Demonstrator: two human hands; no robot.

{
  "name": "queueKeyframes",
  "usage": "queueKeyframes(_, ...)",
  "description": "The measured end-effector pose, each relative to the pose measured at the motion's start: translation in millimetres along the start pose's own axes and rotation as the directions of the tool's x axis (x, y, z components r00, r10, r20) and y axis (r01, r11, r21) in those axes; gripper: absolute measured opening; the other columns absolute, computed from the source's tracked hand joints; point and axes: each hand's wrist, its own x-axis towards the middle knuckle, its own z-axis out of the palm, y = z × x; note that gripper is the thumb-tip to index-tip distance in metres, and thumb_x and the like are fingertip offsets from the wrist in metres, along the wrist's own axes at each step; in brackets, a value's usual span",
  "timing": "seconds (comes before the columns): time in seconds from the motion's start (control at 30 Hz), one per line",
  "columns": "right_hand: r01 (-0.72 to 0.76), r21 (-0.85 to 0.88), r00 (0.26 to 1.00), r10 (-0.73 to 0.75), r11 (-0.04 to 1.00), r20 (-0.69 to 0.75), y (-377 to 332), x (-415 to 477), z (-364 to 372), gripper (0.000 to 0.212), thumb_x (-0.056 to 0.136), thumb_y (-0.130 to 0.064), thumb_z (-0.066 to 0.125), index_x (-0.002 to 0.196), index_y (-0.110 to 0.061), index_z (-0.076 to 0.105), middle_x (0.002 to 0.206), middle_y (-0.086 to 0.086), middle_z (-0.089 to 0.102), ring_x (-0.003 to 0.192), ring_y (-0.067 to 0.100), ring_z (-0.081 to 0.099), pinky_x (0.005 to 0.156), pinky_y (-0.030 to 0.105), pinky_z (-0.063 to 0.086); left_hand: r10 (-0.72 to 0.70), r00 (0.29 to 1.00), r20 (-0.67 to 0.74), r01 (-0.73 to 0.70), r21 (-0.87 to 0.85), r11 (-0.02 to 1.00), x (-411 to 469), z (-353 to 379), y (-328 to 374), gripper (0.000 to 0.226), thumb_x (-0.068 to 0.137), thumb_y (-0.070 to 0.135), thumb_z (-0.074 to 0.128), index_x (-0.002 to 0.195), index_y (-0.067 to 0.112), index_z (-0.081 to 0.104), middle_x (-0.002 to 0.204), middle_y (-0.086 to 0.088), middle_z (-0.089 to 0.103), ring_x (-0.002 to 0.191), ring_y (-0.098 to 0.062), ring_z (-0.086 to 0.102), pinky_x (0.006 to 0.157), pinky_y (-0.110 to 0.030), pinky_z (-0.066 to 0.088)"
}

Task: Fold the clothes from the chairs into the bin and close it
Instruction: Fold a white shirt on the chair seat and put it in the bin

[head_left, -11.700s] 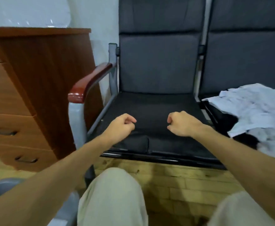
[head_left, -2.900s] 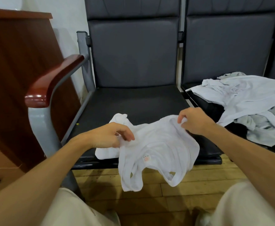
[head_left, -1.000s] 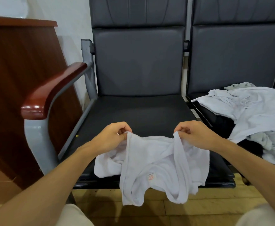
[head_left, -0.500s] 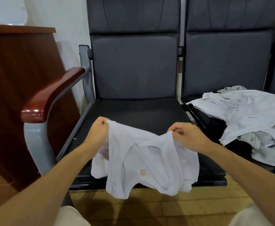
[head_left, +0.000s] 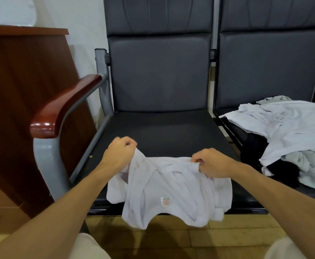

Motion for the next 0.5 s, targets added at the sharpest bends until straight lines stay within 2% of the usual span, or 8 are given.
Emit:
queueKeyframes(0.07, -0.033, 0.025, 0.998, 0.035, 0.999, -0.061, -4.8, 1.6, -4.9, 0.028, 0.09, 0.0, 0.046, 0.086, -0.022, 0.063, 0.091, -0.002, 0.061, 0.083, 0.015, 0.058, 0.065, 0.017, 0.041, 0.174, 0.978, -0.116, -0.17, 0.049, 0.984, -7.7, -2.7, 13.4, 0.016, 0.096, 0.02, 0.05, 0.093, 0.031, 0.061, 0.105, 0.006, 0.046, 0.094, -0.012, 0.048, 0.082, -0.028, 0.041)
queueKeyframes(0.1, -0.04, 0.06, 0.993, 0.046, 0.997, -0.109, -7.7, 2.2, -7.2, 0.027, 0.09, -0.001, 0.046, 0.086, -0.021, 0.063, 0.089, -0.001, 0.062, 0.081, 0.015, 0.058, 0.063, 0.017, 0.04, 0.248, 0.96, -0.129, -0.246, 0.031, 0.969, -13.7, -2.9, 22.4, 0.018, 0.094, 0.02, 0.051, 0.084, 0.033, 0.059, 0.099, 0.008, 0.05, 0.091, -0.012, 0.052, 0.081, -0.03, 0.046)
queueKeyframes(0.13, -0.04, 0.104, 0.984, 0.057, 0.994, -0.166, -11.2, 2.3, -9.9, 0.024, 0.09, -0.002, 0.048, 0.087, -0.02, 0.064, 0.085, -0.002, 0.062, 0.079, 0.015, 0.058, 0.06, 0.016, 0.04, 0.294, 0.952, -0.082, -0.296, -0.011, 0.955, -21.2, -2.0, 31.9, 0.018, 0.092, 0.02, 0.052, 0.08, 0.032, 0.06, 0.093, 0.008, 0.054, 0.086, -0.014, 0.056, 0.079, -0.033, 0.05)
queueKeyframes(0.2, -0.023, 0.198, 0.955, 0.08, 0.98, -0.287, -17.6, 2.2, -15.4, 0.019, 0.089, -0.005, 0.054, 0.089, -0.016, 0.069, 0.079, -0.005, 0.064, 0.075, 0.012, 0.059, 0.059, 0.015, 0.041, 0.308, 0.935, 0.174, -0.297, -0.087, 0.951, -39.8, 9.7, 49.7, 0.013, 0.092, 0.024, 0.053, 0.085, 0.025, 0.064, 0.086, 0.005, 0.063, 0.082, -0.017, 0.062, 0.076, -0.036, 0.055)
queueKeyframes(0.27, 0.011, 0.266, 0.928, 0.089, 0.964, -0.362, -21.3, 1.2, -19.9, 0.019, 0.087, -0.005, 0.057, 0.087, -0.018, 0.071, 0.077, -0.005, 0.067, 0.075, 0.01, 0.062, 0.06, 0.015, 0.044, 0.285, 0.844, 0.455, -0.315, -0.011, 0.949, -55.8, 32.5, 59.0, 0.021, 0.095, 0.04, 0.052, 0.094, 0.022, 0.061, 0.092, 0.003, 0.064, 0.084, -0.016, 0.062, 0.078, -0.033, 0.055)
queueKeyframes(0.33, 0.036, 0.307, 0.929, 0.081, 0.951, -0.36, -21.1, -0.6, -20.8, 0.018, 0.087, -0.005, 0.06, 0.086, -0.02, 0.07, 0.079, -0.004, 0.069, 0.078, 0.011, 0.065, 0.065, 0.016, 0.048, 0.246, 0.779, 0.576, -0.361, 0.091, 0.928, -64.5, 56.4, 60.0, 0.039, 0.094, 0.055, 0.048, 0.111, 0.021, 0.057, 0.106, 0.001, 0.062, 0.094, -0.015, 0.06, 0.087, -0.031, 0.053)
queueKeyframes(0.4, 0.027, 0.306, 0.947, 0.074, 0.952, -0.313, -16.6, -3.6, -18.4, 0.02, 0.086, -0.002, 0.062, 0.088, -0.021, 0.069, 0.084, -0.003, 0.069, 0.081, 0.012, 0.065, 0.067, 0.018, 0.05, 0.26, 0.798, 0.544, -0.417, 0.185, 0.89, -64.9, 72.4, 58.8, 0.049, 0.09, 0.06, 0.049, 0.121, 0.021, 0.052, 0.116, 0.001, 0.058, 0.102, -0.016, 0.057, 0.095, -0.033, 0.05)
queueKeyframes(0.5, -0.004, 0.276, 0.964, 0.077, 0.961, -0.254, -9.2, -8.4, -14.7, 0.033, 0.084, 0.009, 0.053, 0.093, -0.019, 0.069, 0.093, 0.0, 0.069, 0.089, 0.014, 0.065, 0.074, 0.022, 0.054, 0.331, 0.828, 0.452, -0.464, 0.222, 0.858, -61.8, 82.9, 59.3, 0.034, 0.092, 0.048, 0.056, 0.111, 0.021, 0.057, 0.112, 0.001, 0.061, 0.095, -0.015, 0.056, 0.09, -0.029, 0.05)
